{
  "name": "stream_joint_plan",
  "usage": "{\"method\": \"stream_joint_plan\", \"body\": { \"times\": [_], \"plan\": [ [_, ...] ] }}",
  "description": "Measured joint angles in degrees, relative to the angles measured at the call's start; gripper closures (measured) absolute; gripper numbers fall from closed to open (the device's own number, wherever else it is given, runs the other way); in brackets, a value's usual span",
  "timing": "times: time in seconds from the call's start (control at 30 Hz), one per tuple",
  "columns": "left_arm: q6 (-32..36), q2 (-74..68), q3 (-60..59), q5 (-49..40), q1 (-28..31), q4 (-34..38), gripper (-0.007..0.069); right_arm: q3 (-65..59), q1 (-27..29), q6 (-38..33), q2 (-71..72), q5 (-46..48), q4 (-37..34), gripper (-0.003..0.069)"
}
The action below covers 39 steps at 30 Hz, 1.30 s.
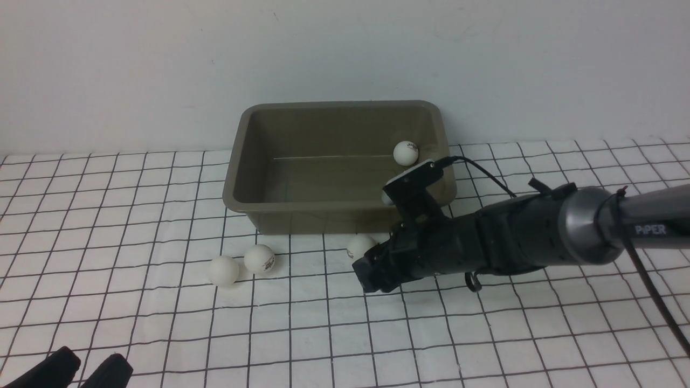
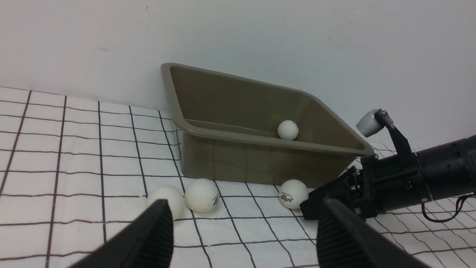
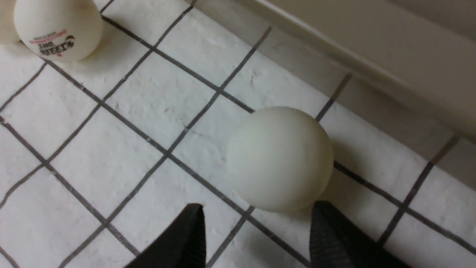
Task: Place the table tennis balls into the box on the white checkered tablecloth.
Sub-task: 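Reach for and grasp a ping pong ball on the table beside the basket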
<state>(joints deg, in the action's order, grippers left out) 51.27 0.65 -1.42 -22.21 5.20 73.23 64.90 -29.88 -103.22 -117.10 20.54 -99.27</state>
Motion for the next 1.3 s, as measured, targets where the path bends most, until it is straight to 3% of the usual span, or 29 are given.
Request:
{"method": "stream_joint_plan", "body": {
  "times": [0.07,0.17,0.33,0.63,0.8,1.1,1.3],
  "plan": [
    [0.0,0.0,0.0,0.0,0.0,0.0,0.0155,0.0,0.0,0.0,-0.22,-0.35,0.0,0.0354],
    [0.0,0.0,0.0,0.0,0.0,0.0,0.0155,0.0,0.0,0.0,-0.24,-2.06,-0.05,0.0512],
    [0.0,0.0,0.0,0.0,0.0,0.0,0.0155,0.0,0.0,0.06,-0.24,-2.09,-0.11,0.0656],
    [0.0,0.0,0.0,0.0,0.0,0.0,0.0155,-0.09,0.0,0.7,0.18,-1.36,0.04,0.0673],
    [0.0,0.0,0.0,0.0,0.0,0.0,0.0155,-3.44,0.0,3.6,5.39,-1.5,4.24,0.0675],
    [0.0,0.0,0.0,0.0,0.0,0.0,0.0155,-18.23,0.0,9.64,25.58,-2.66,13.0,0.0675],
    [0.92,0.0,0.0,0.0,0.0,0.0,0.0155,-23.99,0.0,18.39,46.35,-6.61,17.17,0.0675]
  ]
}}
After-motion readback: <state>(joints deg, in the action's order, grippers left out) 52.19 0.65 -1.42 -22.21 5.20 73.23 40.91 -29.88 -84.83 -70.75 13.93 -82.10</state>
